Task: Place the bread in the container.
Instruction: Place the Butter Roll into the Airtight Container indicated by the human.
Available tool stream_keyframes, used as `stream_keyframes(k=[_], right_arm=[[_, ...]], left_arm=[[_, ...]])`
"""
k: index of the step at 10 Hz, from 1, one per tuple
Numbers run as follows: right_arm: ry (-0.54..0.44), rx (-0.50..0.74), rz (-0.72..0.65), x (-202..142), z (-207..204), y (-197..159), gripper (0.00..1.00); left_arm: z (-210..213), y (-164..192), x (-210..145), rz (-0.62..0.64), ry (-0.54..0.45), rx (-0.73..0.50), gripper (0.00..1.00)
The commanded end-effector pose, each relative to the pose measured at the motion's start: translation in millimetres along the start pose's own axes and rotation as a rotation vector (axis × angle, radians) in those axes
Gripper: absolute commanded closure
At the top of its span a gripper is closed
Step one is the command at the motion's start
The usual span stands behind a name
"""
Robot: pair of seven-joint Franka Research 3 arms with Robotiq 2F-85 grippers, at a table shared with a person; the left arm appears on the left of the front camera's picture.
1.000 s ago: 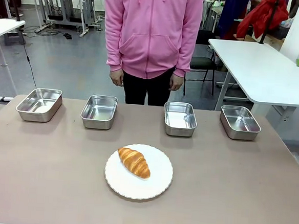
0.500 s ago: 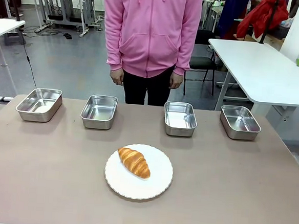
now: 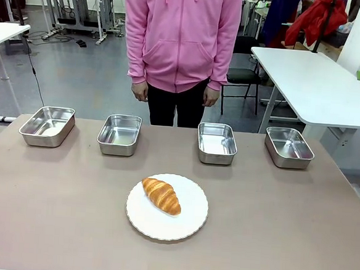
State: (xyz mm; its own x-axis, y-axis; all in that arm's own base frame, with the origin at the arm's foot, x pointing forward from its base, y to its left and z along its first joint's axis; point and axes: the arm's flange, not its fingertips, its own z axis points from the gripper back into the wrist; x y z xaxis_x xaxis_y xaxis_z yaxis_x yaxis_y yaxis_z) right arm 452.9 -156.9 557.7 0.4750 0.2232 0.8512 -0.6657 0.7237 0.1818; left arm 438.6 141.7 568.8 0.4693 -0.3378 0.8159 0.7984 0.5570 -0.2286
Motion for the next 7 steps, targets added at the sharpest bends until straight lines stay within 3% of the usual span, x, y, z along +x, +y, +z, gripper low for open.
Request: stream_keyframes(k=[1, 7], right_arm=[[-0.010, 0.006, 0.002, 0.2, -0.5, 1.5, 0.00], [-0.010, 0.006, 0.002, 0.2, -0.5, 1.5, 0.00]], left_arm=[[0.5, -1.0, 0.5, -0.005, -0.002, 0.000, 0.00], [0.5, -1.0, 0.5, -0.005, -0.002, 0.000, 0.00]])
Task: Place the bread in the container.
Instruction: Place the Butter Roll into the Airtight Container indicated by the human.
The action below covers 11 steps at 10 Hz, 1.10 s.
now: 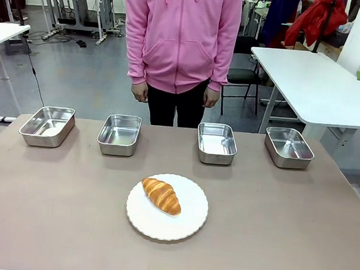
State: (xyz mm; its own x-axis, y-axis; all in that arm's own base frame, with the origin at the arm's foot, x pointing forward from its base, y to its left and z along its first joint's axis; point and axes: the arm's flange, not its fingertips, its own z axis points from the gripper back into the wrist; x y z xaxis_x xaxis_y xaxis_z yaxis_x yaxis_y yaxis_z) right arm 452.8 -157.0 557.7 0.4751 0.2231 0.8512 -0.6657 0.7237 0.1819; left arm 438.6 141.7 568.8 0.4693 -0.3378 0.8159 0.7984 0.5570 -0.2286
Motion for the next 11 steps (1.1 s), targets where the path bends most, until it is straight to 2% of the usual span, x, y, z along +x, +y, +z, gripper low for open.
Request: stream_keyframes(k=[1, 11], right_arm=[[-0.010, 0.006, 0.002, 0.2, -0.5, 1.5, 0.00], [-0.010, 0.006, 0.002, 0.2, -0.5, 1.5, 0.00]], left_arm=[[0.5, -1.0, 0.5, -0.005, -0.002, 0.000, 0.00], [0.5, -1.0, 0.5, -0.005, -0.002, 0.000, 0.00]])
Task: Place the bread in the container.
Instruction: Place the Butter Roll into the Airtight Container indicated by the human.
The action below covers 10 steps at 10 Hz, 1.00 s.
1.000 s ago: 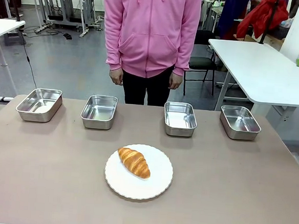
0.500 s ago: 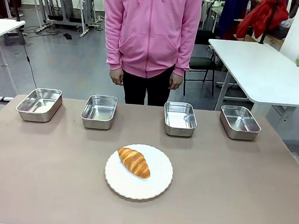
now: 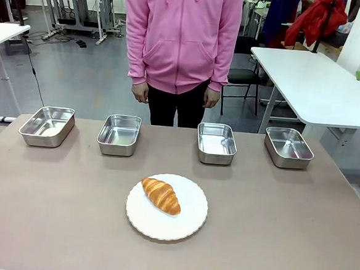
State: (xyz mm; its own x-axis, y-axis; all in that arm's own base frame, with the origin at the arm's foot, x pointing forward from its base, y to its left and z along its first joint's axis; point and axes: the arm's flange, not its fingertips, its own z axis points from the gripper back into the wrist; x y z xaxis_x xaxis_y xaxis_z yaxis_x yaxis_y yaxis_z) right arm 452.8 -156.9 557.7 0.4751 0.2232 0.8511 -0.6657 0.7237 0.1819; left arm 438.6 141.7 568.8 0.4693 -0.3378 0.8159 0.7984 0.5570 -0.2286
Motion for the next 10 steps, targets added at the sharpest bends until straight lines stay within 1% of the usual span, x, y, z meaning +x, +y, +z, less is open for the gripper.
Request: stream_keyframes(k=[1, 10], right_arm=[[-0.010, 0.006, 0.002, 0.2, -0.5, 1.5, 0.00], [-0.010, 0.006, 0.002, 0.2, -0.5, 1.5, 0.00]], left_arm=[[0.5, -1.0, 0.5, -0.005, -0.002, 0.000, 0.00], [0.5, -1.0, 0.5, -0.005, -0.002, 0.000, 0.00]])
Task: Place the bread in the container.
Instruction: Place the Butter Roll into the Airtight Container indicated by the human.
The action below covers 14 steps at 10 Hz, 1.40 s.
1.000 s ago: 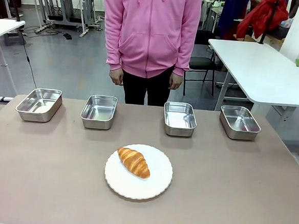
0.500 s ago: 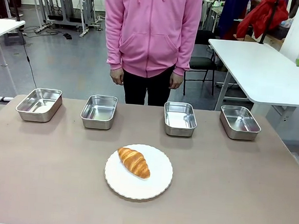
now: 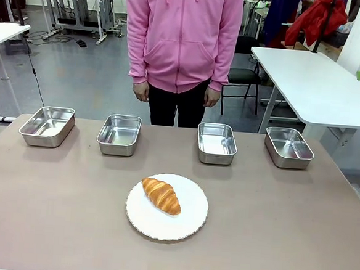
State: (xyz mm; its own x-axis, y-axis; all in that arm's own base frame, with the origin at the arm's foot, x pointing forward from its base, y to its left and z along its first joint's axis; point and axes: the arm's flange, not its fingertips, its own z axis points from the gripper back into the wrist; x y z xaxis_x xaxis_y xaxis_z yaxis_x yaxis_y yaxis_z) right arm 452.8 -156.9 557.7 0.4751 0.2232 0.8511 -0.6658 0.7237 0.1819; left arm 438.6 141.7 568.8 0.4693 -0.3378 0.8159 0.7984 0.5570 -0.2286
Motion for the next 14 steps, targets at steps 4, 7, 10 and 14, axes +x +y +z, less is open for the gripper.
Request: stream_keyframes(k=[4, 7, 10, 14], right_arm=[[-0.010, 0.006, 0.002, 0.2, -0.5, 1.5, 0.00], [-0.010, 0.006, 0.002, 0.2, -0.5, 1.5, 0.00], [-0.010, 0.006, 0.002, 0.2, -0.5, 1.5, 0.00], [-0.010, 0.006, 0.002, 0.2, -0.5, 1.5, 0.00]], left_arm=[[0.5, -1.0, 0.5, -0.005, -0.002, 0.000, 0.00], [0.5, -1.0, 0.5, -0.005, -0.002, 0.000, 0.00], [0.5, -1.0, 0.5, -0.005, -0.002, 0.000, 0.00], [0.5, -1.0, 0.5, -0.005, -0.002, 0.000, 0.00]])
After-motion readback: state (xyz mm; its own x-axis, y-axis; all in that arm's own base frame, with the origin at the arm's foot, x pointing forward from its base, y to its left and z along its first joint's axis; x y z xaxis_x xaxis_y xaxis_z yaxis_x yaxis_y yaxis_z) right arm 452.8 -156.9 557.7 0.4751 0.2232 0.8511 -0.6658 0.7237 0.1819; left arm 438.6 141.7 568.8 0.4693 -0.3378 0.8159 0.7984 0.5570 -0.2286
